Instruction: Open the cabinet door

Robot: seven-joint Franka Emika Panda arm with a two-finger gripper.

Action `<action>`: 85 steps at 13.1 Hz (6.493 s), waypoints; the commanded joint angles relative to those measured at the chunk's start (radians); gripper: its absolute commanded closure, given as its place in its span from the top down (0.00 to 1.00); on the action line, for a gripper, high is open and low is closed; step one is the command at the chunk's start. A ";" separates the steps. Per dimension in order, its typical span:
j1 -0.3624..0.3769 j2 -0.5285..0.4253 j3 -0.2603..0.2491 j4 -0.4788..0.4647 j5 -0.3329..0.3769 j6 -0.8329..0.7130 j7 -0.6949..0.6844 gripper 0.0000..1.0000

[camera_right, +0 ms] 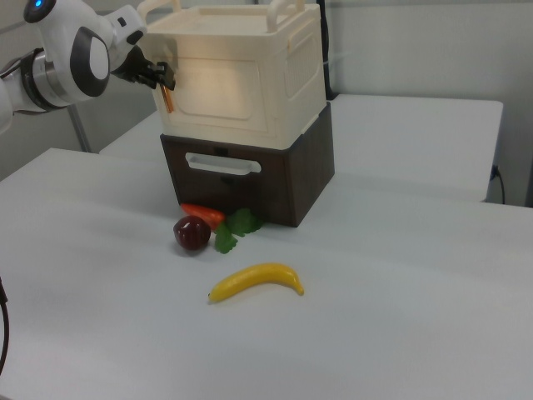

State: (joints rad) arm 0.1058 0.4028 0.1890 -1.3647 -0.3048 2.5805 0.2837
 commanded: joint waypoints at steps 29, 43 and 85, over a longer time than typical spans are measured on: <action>0.009 -0.199 0.006 -0.059 0.130 -0.500 0.069 0.99; 0.000 -0.266 -0.005 0.006 0.194 -0.423 0.051 1.00; -0.213 -0.226 -0.008 -0.068 0.236 -0.927 -0.288 1.00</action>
State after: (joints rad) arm -0.1142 0.2163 0.1868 -1.4109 -0.1156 1.7032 0.0058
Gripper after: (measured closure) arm 0.000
